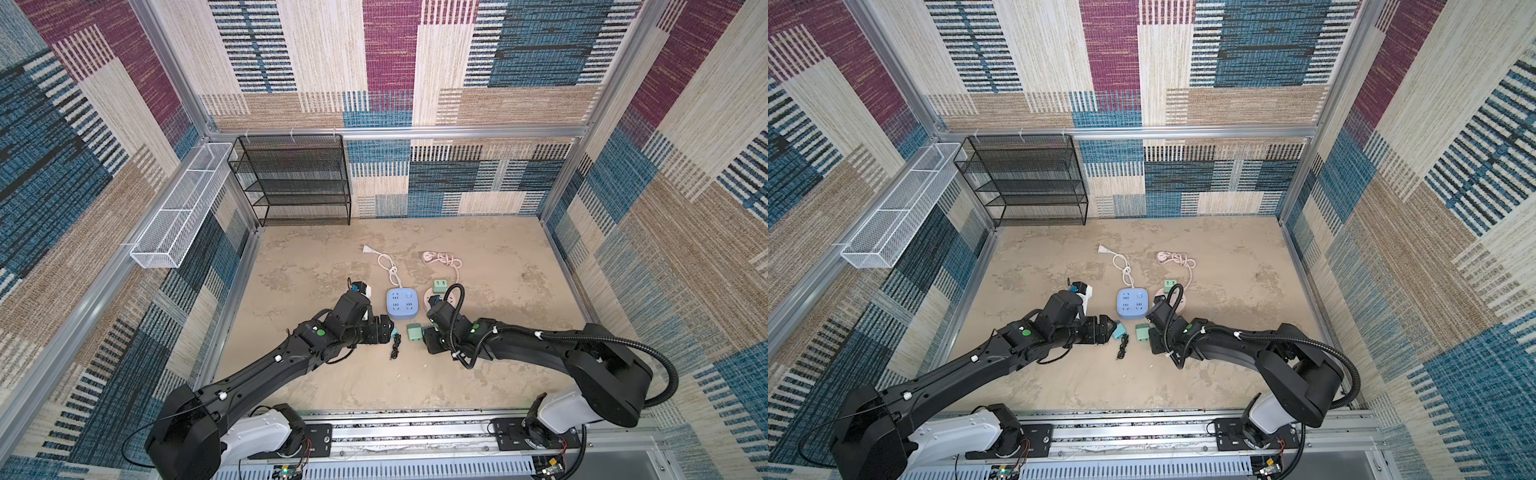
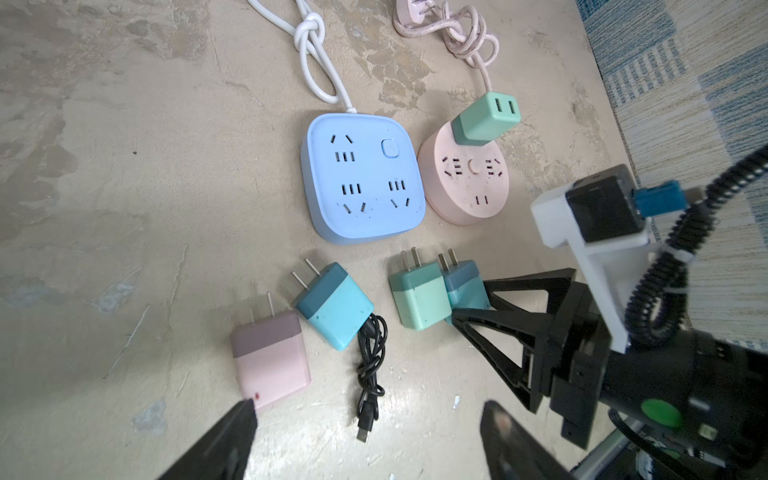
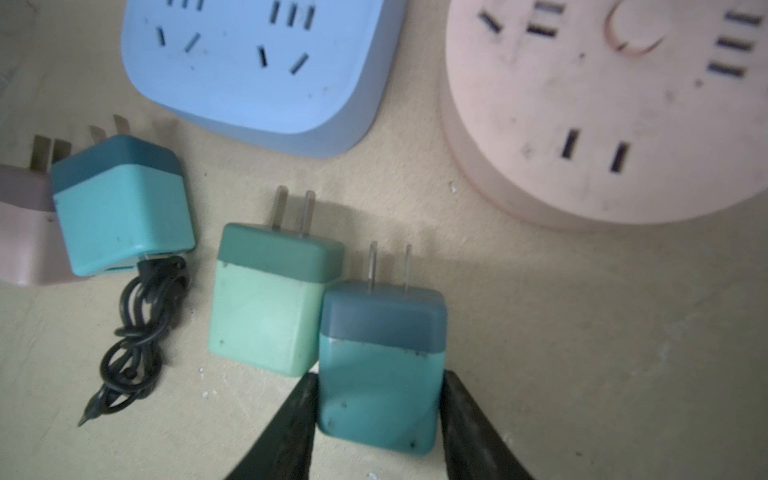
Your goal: Insert the plug
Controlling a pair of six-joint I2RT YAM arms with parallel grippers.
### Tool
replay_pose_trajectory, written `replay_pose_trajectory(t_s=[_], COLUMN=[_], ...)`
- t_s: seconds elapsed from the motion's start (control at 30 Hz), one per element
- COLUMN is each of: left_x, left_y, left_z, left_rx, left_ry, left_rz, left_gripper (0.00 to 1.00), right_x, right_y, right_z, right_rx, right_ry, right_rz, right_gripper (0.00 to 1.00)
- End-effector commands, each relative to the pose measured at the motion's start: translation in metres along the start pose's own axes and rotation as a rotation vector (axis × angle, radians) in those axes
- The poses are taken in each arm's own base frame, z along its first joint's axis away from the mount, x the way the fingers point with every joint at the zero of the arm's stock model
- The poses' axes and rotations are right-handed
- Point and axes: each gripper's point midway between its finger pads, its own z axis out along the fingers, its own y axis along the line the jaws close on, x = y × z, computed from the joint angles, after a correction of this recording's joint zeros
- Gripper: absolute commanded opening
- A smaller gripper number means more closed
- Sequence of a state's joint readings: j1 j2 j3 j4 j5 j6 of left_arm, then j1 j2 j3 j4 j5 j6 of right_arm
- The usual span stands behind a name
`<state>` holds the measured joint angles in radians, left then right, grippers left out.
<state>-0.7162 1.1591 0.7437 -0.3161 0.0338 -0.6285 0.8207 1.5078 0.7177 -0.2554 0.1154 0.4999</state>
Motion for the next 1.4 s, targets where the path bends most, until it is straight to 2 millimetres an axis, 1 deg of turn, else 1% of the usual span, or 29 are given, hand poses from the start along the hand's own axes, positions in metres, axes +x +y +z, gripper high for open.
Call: replay_pose_trajectory(t_s=[0.0, 0.3, 0.53, 0.63, 0.77, 0.83, 0.9, 0.93, 1.07, 1.17, 1.27, 1.37], left_x=[-0.002, 0.000, 0.002, 0.003, 0.004, 0.004, 0.005, 0.005, 0.006, 0.006, 0.008, 0.007], left_y=[-0.004, -0.005, -0.002, -0.002, -0.002, -0.002, -0.001, 0.000, 0.000, 0.000, -0.004, -0.010], left_z=[-0.001, 0.000, -0.001, 0.001, 0.003, 0.003, 0.004, 0.004, 0.004, 0.004, 0.006, 0.005], left_rx=[0.022, 0.033, 0.024, 0.024, 0.026, 0.026, 0.022, 0.019, 0.021, 0.020, 0.036, 0.067], left_ry=[-0.009, -0.001, -0.005, 0.000, 0.007, 0.005, 0.006, 0.009, 0.012, 0.015, 0.029, 0.035], left_rz=[-0.006, -0.008, -0.007, -0.007, -0.008, -0.008, -0.009, -0.008, -0.006, -0.008, -0.013, -0.027], left_gripper=[0.89, 0.89, 0.90, 0.89, 0.90, 0.89, 0.89, 0.90, 0.89, 0.89, 0.89, 0.89], right_x=[-0.006, -0.005, -0.002, 0.003, 0.008, 0.007, 0.002, 0.001, -0.005, -0.010, -0.018, -0.025], right_y=[0.001, 0.004, 0.004, 0.000, -0.002, -0.002, -0.003, -0.003, -0.004, -0.002, 0.007, 0.023], right_z=[0.002, 0.011, 0.014, 0.016, 0.017, 0.013, 0.008, 0.006, -0.003, -0.013, -0.028, -0.045], right_rx=[0.006, 0.004, 0.008, 0.025, 0.033, 0.025, 0.029, 0.031, 0.036, 0.021, -0.042, -0.136], right_ry=[-0.020, -0.001, 0.017, 0.035, 0.051, 0.042, 0.027, 0.021, 0.000, -0.034, -0.086, -0.139], right_rz=[0.017, 0.010, -0.001, -0.012, -0.023, -0.032, -0.043, -0.052, -0.095, -0.136, -0.193, -0.257], right_gripper=[0.49, 0.49, 0.46, 0.42, 0.33, 0.22, 0.06, 0.00, 0.00, 0.00, 0.00, 0.00])
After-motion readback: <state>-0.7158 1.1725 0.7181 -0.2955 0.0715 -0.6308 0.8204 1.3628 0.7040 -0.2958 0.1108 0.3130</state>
